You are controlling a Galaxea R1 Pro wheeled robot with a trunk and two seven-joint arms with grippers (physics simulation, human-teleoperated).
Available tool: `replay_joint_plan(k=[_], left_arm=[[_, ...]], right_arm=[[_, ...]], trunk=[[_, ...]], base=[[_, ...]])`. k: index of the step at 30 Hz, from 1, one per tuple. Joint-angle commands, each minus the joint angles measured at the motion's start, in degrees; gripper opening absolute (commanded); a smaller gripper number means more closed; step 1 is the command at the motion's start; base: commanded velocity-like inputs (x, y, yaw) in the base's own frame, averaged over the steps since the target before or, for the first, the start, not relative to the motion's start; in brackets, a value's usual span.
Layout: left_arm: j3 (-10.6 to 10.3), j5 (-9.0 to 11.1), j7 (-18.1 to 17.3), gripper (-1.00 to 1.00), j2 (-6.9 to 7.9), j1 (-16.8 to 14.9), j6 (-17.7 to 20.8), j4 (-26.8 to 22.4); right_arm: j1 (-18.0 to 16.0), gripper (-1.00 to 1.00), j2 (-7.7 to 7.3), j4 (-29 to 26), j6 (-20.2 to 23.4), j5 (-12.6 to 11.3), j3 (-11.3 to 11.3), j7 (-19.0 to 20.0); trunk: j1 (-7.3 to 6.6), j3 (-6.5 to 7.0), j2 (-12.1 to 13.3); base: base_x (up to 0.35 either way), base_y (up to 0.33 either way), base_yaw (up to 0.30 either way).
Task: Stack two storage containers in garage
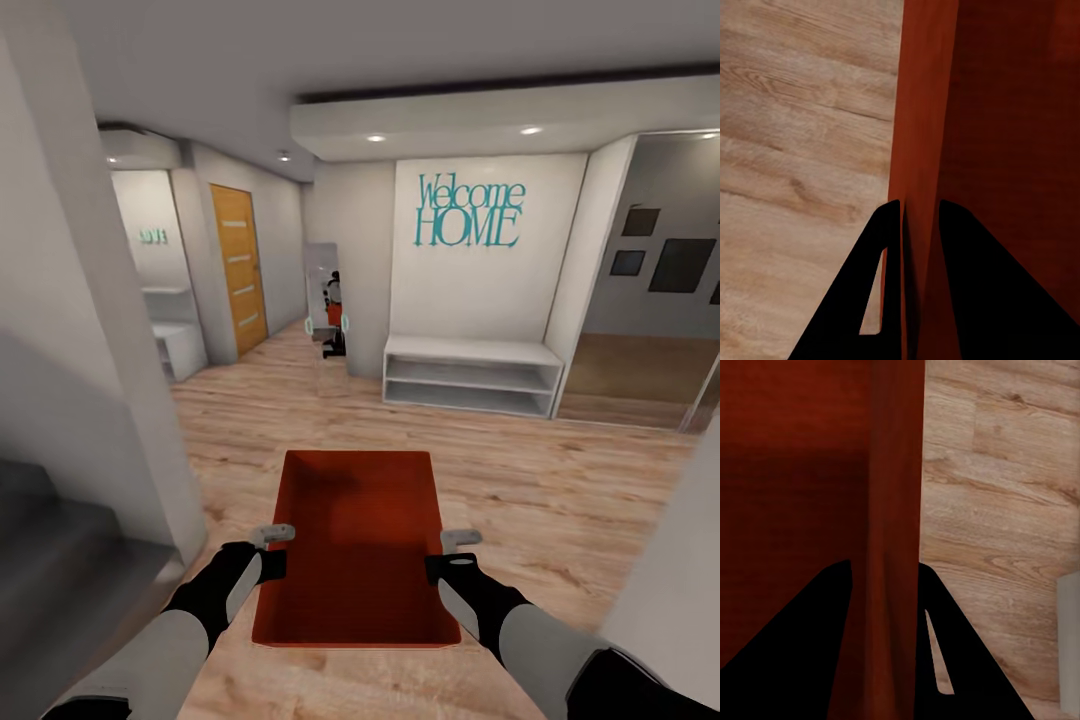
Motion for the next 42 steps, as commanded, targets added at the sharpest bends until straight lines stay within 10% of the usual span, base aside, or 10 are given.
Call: replay_joint_plan(k=[1,42], left_arm=[[0.38,-0.25,0.65,-1.00,-0.08,0.05,0.34,0.03],[0.38,-0.18,0.65,-1.00,-0.01,0.07,0.23,0.04]], right_arm=[[-0.02,-1.00,0.02,-2.71,-0.09,1.43,-1.64,-4.21],[-0.02,-1.00,-0.05,-2.75,-0.09,1.52,-1.46,-4.21]], trunk=[[0.05,-0.03,-0.04],[0.05,-0.03,-0.04]], base=[[0.323,0.000,0.000],[0.322,0.000,0.000]])
